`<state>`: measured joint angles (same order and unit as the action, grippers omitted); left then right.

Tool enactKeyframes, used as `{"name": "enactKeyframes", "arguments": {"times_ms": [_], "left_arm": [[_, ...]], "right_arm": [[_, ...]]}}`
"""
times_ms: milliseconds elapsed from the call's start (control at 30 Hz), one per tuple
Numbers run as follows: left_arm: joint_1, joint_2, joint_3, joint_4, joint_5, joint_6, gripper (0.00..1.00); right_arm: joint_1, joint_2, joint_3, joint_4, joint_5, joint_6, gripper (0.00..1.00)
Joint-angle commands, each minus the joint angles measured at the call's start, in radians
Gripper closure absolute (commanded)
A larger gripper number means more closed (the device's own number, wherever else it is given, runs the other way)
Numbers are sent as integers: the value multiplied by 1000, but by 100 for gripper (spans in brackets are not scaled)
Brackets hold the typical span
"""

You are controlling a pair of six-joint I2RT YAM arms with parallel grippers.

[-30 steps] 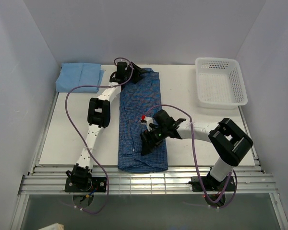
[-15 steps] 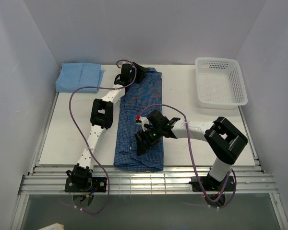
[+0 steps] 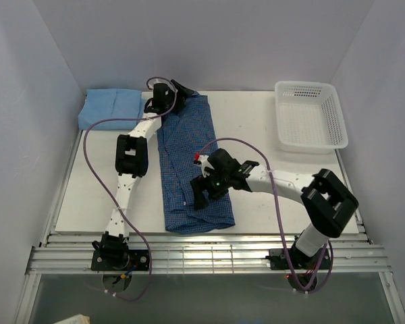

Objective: Fold and stack the long sleeve shirts
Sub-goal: Fold the shirt

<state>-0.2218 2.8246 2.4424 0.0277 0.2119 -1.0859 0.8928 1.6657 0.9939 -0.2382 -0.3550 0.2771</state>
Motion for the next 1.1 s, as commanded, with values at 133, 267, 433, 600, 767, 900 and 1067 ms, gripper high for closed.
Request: {"name": "enactKeyframes", "arguments": {"times_ms": [133, 267, 433, 600, 767, 900, 1067], "left_arm": [[-7, -469, -207, -230, 104, 248, 2], [-16, -713, -334, -400, 109, 337, 2], [-48, -1164, -850, -508, 164, 311, 2], [-172, -1601, -1313, -589, 69, 223, 2], [-186, -2014, -1643, -835, 69, 72, 2], [-189, -2188, -1862, -934, 144, -14, 2], [-191, -2248, -1990, -988, 119, -58, 2]], "right_arm": [[6, -231, 31, -49, 42, -4, 10], [0, -348, -9, -82, 51, 25, 10], [-38, -559, -173, -85, 142, 128, 10], [-77, -705, -320, -113, 114, 204, 10], [-92, -788, -458, -125, 68, 257, 10], [-97, -796, -514, -124, 83, 267, 10], [-98, -750, -528, -107, 96, 260, 10]]}}
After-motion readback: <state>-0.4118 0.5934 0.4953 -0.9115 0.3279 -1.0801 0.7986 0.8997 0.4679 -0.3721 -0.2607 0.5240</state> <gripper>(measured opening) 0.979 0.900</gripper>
